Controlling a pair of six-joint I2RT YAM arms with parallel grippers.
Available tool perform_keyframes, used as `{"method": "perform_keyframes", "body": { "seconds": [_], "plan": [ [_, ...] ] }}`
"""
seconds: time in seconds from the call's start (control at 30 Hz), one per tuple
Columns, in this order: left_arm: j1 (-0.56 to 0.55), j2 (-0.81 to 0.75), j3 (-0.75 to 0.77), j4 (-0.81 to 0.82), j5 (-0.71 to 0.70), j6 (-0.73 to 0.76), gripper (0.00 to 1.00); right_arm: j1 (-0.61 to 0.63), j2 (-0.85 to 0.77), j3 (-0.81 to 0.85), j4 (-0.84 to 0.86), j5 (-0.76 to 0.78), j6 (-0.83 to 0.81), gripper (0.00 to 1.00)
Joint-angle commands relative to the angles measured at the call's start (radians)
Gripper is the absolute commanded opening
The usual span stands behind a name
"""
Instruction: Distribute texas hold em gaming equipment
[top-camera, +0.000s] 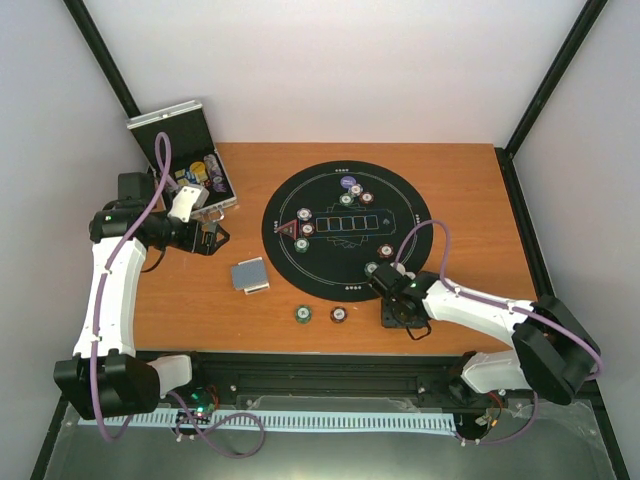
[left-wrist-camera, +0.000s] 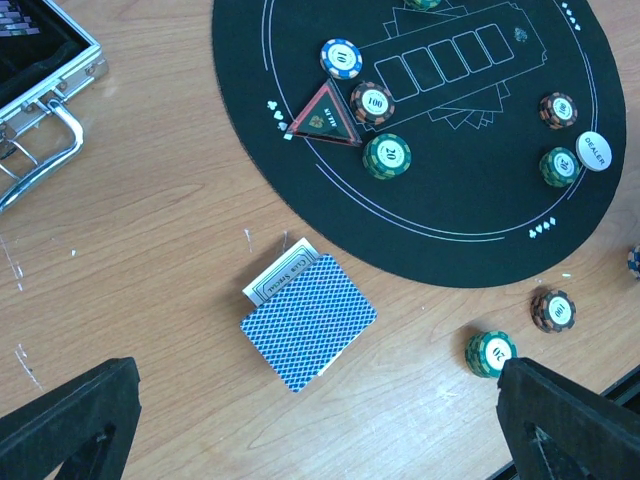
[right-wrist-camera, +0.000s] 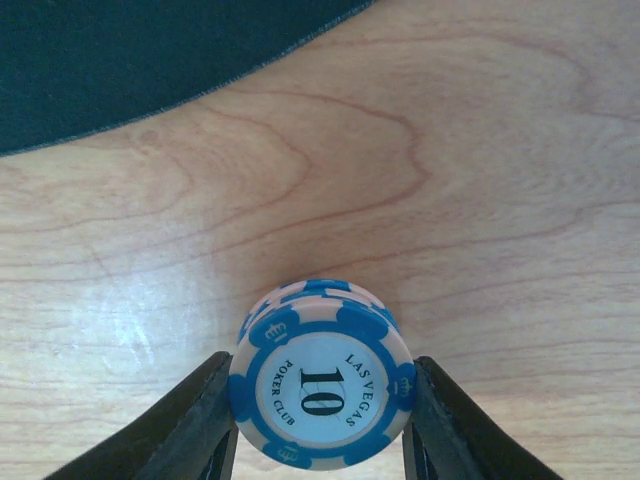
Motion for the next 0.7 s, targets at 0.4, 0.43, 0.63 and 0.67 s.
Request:
{"method": "perform_keyframes", "body": {
  "seconds": [0.4,0.43,0.63,0.67],
  "plan": [
    [0.006,-0.016,-0.002,-0.005,0.022,0.004,1.00,-0.098,0.024,0.352,-0.150,0.080,-0.140,0.24],
    [0.006,-0.015,-0.003,-0.007,0.021,0.008,1.00,-0.131,0.055,0.377,-0.136,0.074,-0.165,0.24],
    [0.006,-0.010,-0.007,-0.027,0.008,0.061,1.00,-0.339,0.236,0.491,-0.052,0.032,-0.307,0.22],
    [0.005,-0.008,-0.009,-0.033,0.006,0.078,1.00,-0.365,0.267,0.503,-0.038,0.025,-0.321,0.22]
  ]
}}
